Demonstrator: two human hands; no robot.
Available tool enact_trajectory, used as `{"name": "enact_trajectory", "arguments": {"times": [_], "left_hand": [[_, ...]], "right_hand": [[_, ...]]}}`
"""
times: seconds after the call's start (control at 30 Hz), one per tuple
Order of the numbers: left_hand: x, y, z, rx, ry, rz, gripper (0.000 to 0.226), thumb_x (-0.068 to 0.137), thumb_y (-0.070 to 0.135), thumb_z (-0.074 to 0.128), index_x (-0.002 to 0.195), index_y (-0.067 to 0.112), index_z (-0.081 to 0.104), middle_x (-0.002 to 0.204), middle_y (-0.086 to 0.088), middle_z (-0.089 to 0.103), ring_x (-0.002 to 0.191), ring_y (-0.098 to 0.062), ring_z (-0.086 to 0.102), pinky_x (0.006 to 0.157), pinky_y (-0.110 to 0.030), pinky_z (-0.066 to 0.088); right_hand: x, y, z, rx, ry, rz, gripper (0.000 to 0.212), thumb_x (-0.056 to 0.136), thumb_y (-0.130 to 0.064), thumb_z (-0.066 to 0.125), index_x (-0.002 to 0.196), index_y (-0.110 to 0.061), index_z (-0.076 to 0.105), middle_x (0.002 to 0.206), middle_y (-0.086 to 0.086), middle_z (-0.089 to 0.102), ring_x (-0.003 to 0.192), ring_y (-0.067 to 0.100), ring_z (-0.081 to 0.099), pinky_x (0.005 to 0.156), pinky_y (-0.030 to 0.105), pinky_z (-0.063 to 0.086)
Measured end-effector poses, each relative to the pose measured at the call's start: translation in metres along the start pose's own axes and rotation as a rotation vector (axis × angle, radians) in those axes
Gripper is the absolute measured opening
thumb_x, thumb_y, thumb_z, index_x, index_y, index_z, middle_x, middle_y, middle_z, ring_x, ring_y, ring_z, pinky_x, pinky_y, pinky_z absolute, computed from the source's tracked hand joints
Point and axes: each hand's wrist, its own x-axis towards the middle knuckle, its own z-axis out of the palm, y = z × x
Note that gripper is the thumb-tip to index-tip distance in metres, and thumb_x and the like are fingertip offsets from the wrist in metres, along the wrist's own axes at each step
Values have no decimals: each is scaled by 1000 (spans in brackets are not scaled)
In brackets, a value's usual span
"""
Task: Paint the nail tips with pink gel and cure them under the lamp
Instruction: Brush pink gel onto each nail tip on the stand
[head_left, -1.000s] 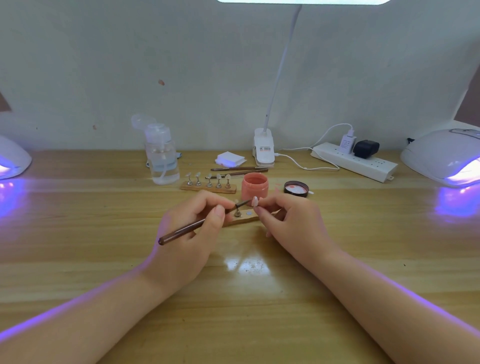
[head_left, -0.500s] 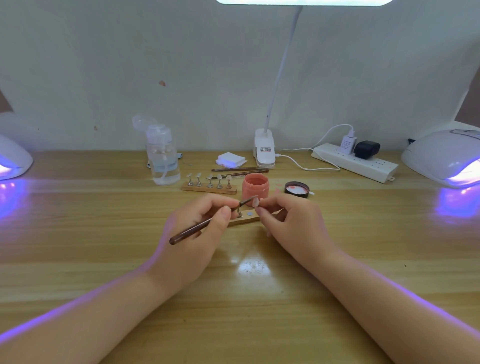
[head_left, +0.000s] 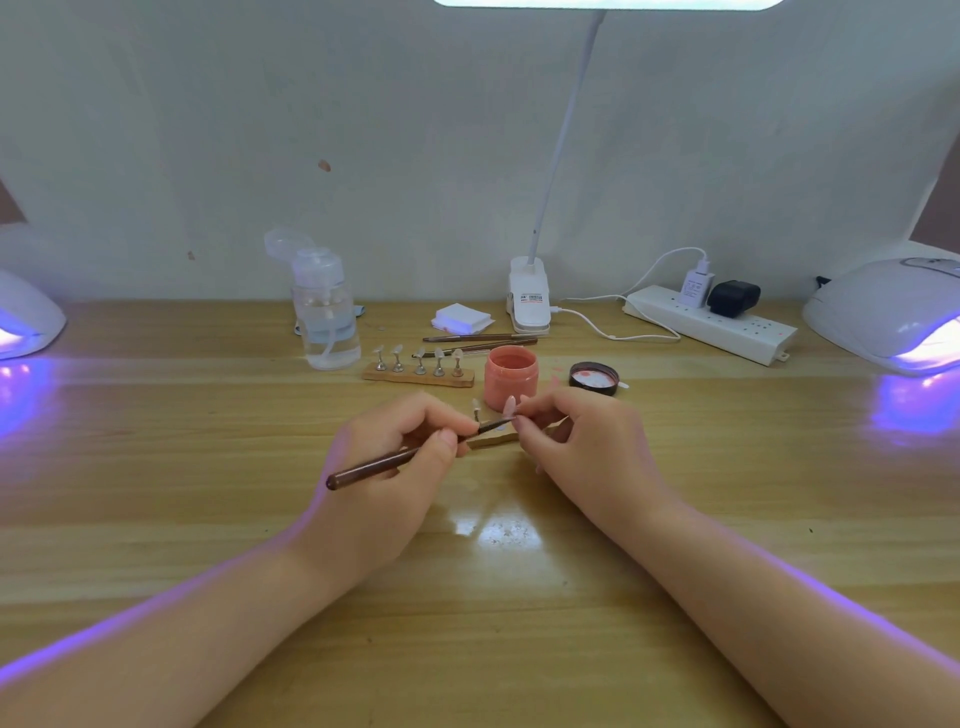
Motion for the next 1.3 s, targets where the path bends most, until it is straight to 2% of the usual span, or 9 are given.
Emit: {"name": "enact_trajectory", "arguments": {"times": [0.1, 0.27, 0.47, 0.63, 0.77, 0.9, 1.03, 1.13, 1.3], "left_hand": [[0, 2, -1, -15, 36, 35, 17, 85, 30, 53, 89, 28, 69, 86, 8, 73, 85, -6, 69, 75, -17, 52], [0, 3, 2, -26, -16, -28, 20, 88, 22, 55, 96, 31, 70, 92, 10, 75, 92, -8, 70, 83, -27, 56], [9, 13, -1, -40, 109, -24, 19, 91, 12, 55, 82, 19, 70, 72, 7, 73, 69, -1, 67, 64, -11, 50], [52, 29, -5, -29, 235, -148, 19, 92, 10, 56, 80, 11, 70, 55, 7, 64, 52, -3, 57, 54, -13, 48], [101, 30, -3, 104, 92, -273, 13, 88, 15, 58, 81, 11, 68, 54, 7, 66, 51, -7, 59, 64, -27, 57], [137, 26, 10, 335, -96, -346, 18, 84, 15, 59, 76, 2, 69, 72, -11, 73, 62, -20, 62, 72, -43, 59], [146, 27, 22, 497, -232, -317, 18, 84, 14, 59, 67, 9, 59, 63, -8, 56, 61, -21, 50, 57, -32, 43], [146, 24, 28, 490, -291, -375, 10, 85, 12, 59, 78, 7, 65, 66, -3, 61, 58, -18, 50, 56, -27, 42], [149, 18, 23, 315, -139, -488, 10, 87, 13, 59, 85, 9, 68, 57, 3, 66, 53, -11, 53, 50, -21, 43]], "right_hand": [[0, 1, -1, 2, -5, 17, 8, 84, -17, 70, 80, -23, 72, 62, -22, 60, 57, 1, 59, 60, 11, 42], [1, 2, 0, 8, -11, 22, 6, 84, -15, 70, 84, -20, 73, 62, -23, 59, 56, 1, 59, 60, 10, 42], [2, 5, 2, 41, -3, 46, 7, 86, -21, 69, 80, -22, 73, 58, -20, 60, 56, 5, 61, 59, 12, 41], [2, 5, 4, 69, -15, 11, 8, 84, -19, 71, 77, -23, 72, 60, -19, 61, 53, 9, 59, 59, 17, 45], [2, 5, 4, 90, -20, 13, 10, 83, -19, 72, 75, -25, 70, 62, -19, 62, 52, 12, 59, 61, 26, 50], [1, 5, 5, 102, -24, 11, 10, 82, -20, 72, 75, -26, 70, 64, -19, 62, 52, 13, 56, 62, 29, 50], [0, 7, 6, 107, -16, 9, 12, 83, -22, 71, 72, -26, 69, 64, -19, 62, 49, 7, 47, 59, 23, 43], [1, 6, 6, 101, -20, 16, 13, 83, -22, 71, 72, -29, 68, 64, -19, 62, 49, 6, 47, 59, 21, 42], [1, 5, 6, 94, -16, 17, 10, 83, -22, 71, 73, -25, 70, 66, -16, 64, 50, 9, 50, 61, 26, 46]]}}
